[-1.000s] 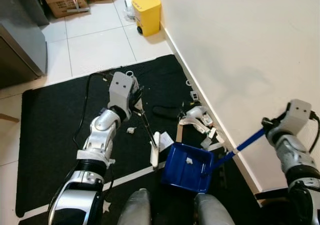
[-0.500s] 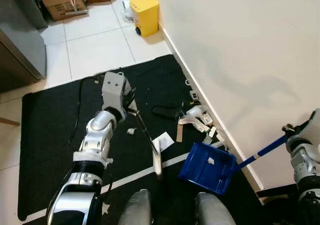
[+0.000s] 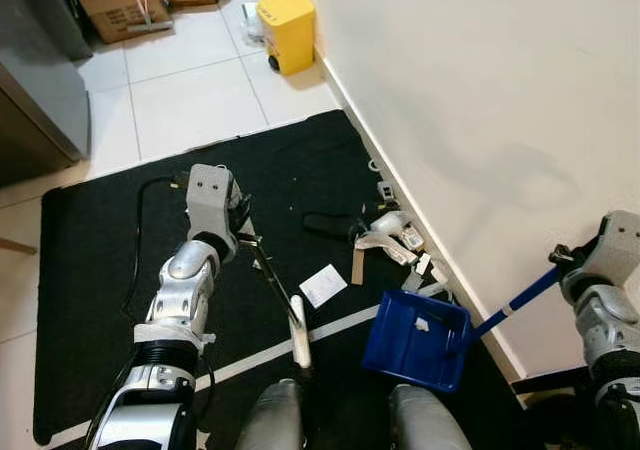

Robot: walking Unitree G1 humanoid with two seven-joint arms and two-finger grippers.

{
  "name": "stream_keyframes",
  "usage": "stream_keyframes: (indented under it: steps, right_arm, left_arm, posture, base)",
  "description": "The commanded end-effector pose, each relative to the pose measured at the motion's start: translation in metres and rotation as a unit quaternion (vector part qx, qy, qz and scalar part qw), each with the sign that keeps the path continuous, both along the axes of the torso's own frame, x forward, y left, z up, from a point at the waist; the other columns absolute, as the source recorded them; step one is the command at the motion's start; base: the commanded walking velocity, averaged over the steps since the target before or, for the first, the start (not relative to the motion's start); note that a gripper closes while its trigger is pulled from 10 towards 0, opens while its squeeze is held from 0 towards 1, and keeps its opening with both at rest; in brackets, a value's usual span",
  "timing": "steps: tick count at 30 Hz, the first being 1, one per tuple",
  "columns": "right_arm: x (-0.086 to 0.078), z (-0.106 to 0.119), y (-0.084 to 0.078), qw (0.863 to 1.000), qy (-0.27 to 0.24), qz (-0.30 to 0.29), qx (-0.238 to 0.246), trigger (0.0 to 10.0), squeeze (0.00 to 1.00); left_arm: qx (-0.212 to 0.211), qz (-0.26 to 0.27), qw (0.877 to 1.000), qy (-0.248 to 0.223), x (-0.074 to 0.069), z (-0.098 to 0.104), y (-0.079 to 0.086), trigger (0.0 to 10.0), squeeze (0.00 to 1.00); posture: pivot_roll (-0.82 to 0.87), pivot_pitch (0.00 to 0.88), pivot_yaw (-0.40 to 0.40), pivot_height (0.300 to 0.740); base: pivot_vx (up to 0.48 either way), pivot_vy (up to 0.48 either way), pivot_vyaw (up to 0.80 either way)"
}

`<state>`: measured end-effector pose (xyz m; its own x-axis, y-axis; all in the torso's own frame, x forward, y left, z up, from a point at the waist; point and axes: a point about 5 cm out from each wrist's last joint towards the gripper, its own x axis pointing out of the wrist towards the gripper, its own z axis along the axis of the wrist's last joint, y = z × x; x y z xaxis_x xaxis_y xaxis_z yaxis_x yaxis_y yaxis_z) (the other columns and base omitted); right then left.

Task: Sweep floor

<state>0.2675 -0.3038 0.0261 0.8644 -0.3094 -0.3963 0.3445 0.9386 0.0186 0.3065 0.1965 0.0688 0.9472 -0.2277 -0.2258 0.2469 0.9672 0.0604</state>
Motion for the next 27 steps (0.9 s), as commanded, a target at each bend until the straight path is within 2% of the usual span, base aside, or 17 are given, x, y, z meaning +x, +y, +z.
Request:
stream_keyframes:
  steps: [1,8,23,27]
  right_arm:
    - [-0.003,-0.011,0.012,1.0,0.017,0.009,0.016,10.0,0.0]
    - [-0.001,-0.017,0.025,0.999,0.023,0.012,0.027,10.0,0.0]
    - [-0.001,-0.022,0.035,0.999,0.023,0.01,0.044,10.0,0.0]
    - [-0.002,-0.023,0.036,0.999,0.023,0.006,0.049,10.0,0.0]
  left_arm:
    - [0.021,0.003,1.0,-0.005,-0.002,0.002,0.002,10.0,0.0]
    - [0.019,0.01,1.0,0.011,-0.003,-0.004,-0.003,10.0,0.0]
    - [0.014,0.019,1.0,0.018,-0.003,-0.005,-0.008,10.0,0.0]
    - [0.016,0.019,1.0,0.019,-0.002,-0.005,-0.008,10.0,0.0]
  posture:
    - [0.03,0.043,0.012,0.74]
    - [0.03,0.047,0.013,0.74]
    - [0.03,0.049,0.01,0.74]
    - [0.03,0.048,0.013,0.74]
  base:
    - [0.0,0.0,0.0]
    - [0.0,0.0,0.0]
    - [0.0,0.0,0.0]
    - [0.0,0.267,0.0]
